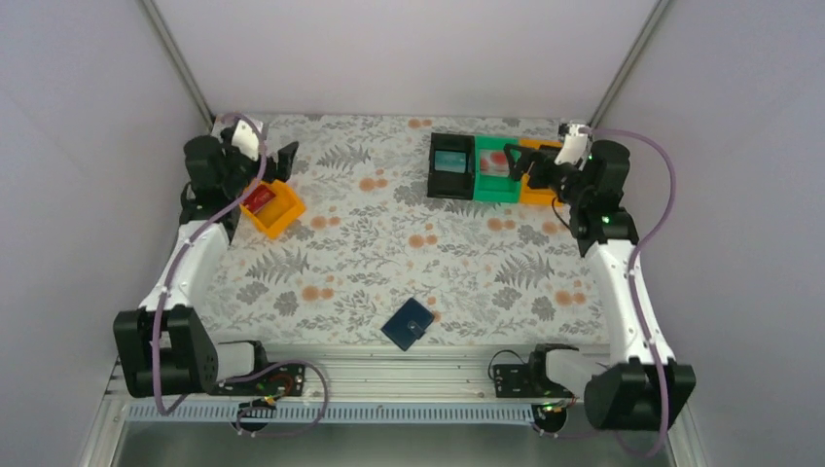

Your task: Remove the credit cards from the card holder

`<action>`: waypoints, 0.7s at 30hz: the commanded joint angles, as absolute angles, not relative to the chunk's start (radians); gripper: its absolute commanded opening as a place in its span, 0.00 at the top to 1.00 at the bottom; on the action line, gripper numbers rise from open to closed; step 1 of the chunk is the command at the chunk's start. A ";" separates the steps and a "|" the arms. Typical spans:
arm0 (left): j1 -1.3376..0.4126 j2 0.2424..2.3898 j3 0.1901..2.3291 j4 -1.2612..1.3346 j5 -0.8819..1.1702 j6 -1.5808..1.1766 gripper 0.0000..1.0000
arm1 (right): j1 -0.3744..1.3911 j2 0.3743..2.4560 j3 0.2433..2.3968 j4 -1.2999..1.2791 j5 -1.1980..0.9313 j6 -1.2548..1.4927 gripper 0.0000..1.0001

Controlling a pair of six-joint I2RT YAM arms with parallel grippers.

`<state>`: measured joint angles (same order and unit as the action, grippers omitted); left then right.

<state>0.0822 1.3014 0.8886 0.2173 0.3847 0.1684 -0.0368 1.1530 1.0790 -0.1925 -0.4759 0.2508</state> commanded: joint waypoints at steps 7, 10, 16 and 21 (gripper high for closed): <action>0.075 1.223 1.383 -0.345 0.948 -0.033 0.00 | 0.325 0.898 0.802 -0.667 -0.339 0.559 0.15; 0.027 1.192 1.423 -0.388 0.958 -0.022 0.00 | 0.495 0.894 0.719 -0.675 -0.282 0.662 0.19; -0.234 1.039 1.276 -0.622 0.654 0.273 0.00 | 0.781 1.090 0.654 -0.606 -0.298 0.797 0.22; -0.403 0.947 1.010 -0.713 0.596 0.352 0.00 | 0.804 1.104 0.566 -0.463 -0.409 0.827 0.28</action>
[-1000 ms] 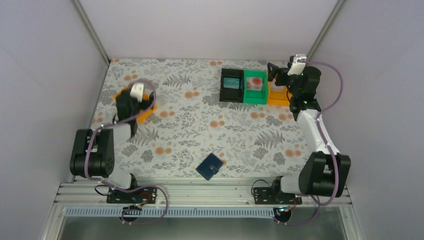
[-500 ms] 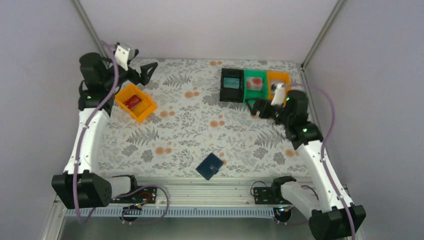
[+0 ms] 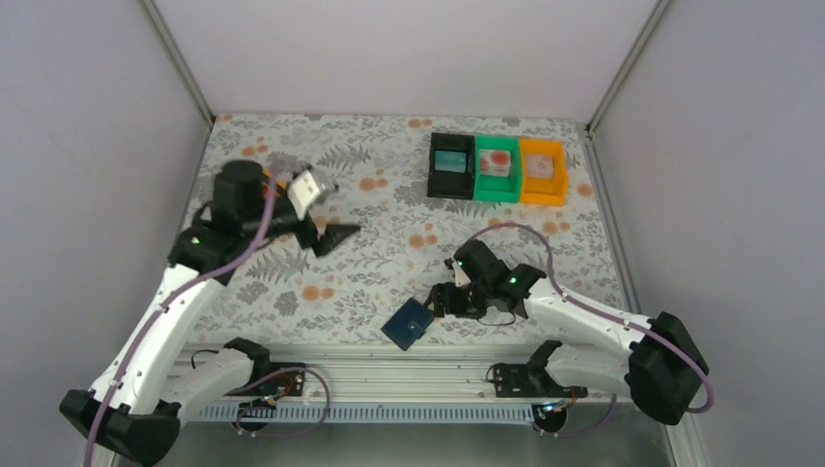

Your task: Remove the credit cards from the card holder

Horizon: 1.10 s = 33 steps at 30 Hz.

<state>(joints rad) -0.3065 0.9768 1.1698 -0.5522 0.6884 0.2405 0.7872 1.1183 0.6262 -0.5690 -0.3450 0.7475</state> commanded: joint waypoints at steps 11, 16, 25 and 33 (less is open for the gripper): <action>-0.983 1.188 0.802 -0.523 0.166 0.910 0.03 | 0.706 1.296 0.506 -0.345 -0.545 0.706 0.52; -1.040 1.282 0.681 -0.367 0.188 1.054 0.07 | 0.657 1.328 0.477 -0.285 -0.618 0.653 0.57; -1.061 1.380 0.605 -0.190 0.169 1.085 0.09 | 0.649 1.386 0.513 -0.262 -0.698 0.570 0.65; -1.061 1.405 0.541 -0.082 0.149 1.106 0.17 | 0.648 1.429 0.538 -0.249 -0.734 0.534 0.87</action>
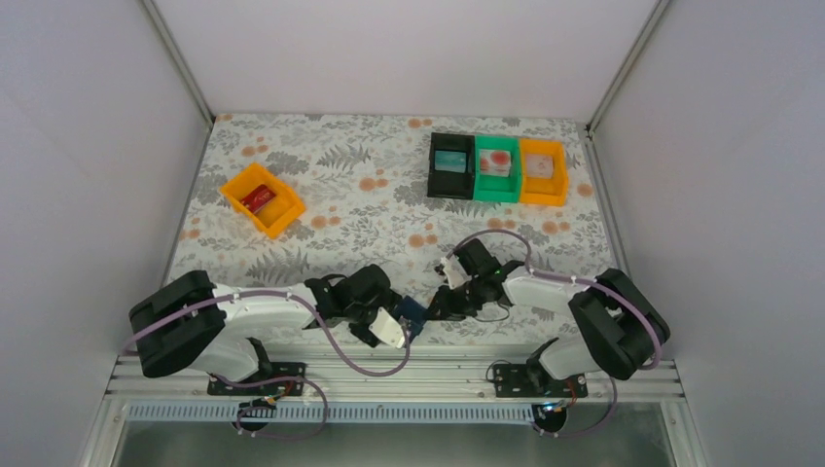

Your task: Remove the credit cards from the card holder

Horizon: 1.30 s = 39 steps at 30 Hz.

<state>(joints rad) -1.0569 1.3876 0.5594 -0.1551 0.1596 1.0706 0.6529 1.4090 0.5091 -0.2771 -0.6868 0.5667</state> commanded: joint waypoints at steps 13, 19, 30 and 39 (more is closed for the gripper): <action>-1.013 1.249 0.855 -0.424 0.245 0.727 0.02 | 0.627 1.288 0.827 -0.545 -0.595 0.326 0.96; -0.812 1.212 1.151 -0.531 0.496 0.452 0.00 | 0.628 1.186 1.021 -0.651 -0.464 0.164 0.96; -0.403 1.108 1.143 -0.521 0.939 0.327 0.00 | 0.639 1.178 1.351 -0.771 -0.581 -0.103 0.96; -0.261 1.094 1.110 -0.771 1.263 0.740 0.00 | 0.699 1.259 1.446 -0.733 -0.611 -0.234 0.96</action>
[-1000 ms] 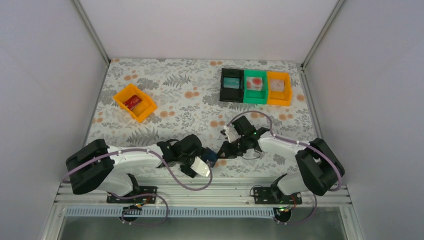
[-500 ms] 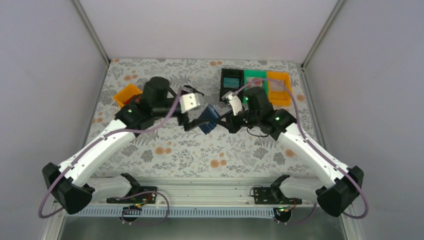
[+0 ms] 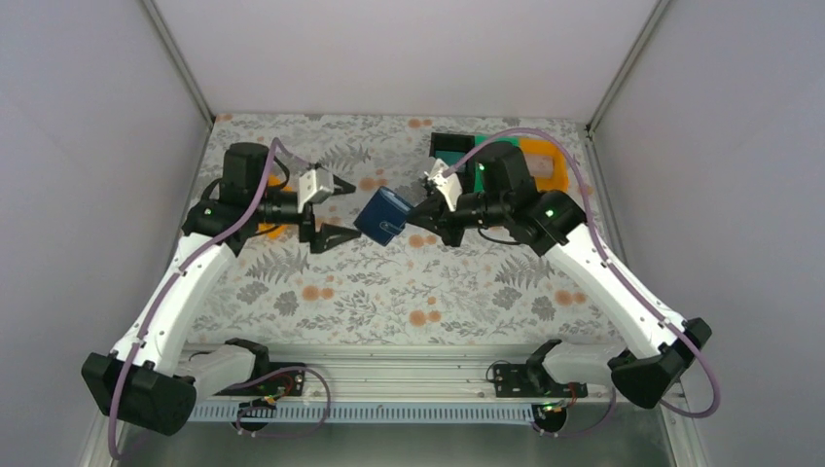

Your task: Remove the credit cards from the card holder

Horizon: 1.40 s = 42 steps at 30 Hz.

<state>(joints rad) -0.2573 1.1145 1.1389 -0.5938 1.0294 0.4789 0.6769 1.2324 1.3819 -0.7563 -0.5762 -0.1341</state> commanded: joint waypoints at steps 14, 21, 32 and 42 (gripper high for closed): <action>-0.244 1.126 1.101 -0.705 1.155 0.673 0.01 | 0.744 1.323 1.492 -0.737 -0.661 -0.426 0.96; -0.236 1.155 1.174 -0.824 1.230 0.818 0.15 | 0.746 1.309 1.494 -0.723 -0.677 -0.435 0.96; -0.293 1.168 1.176 -0.816 1.268 0.737 0.98 | 0.751 1.294 1.491 -0.671 -0.593 -0.412 0.96; -0.282 1.085 1.054 -0.319 0.621 -0.234 0.98 | 0.738 1.269 1.474 -0.480 0.132 0.414 0.39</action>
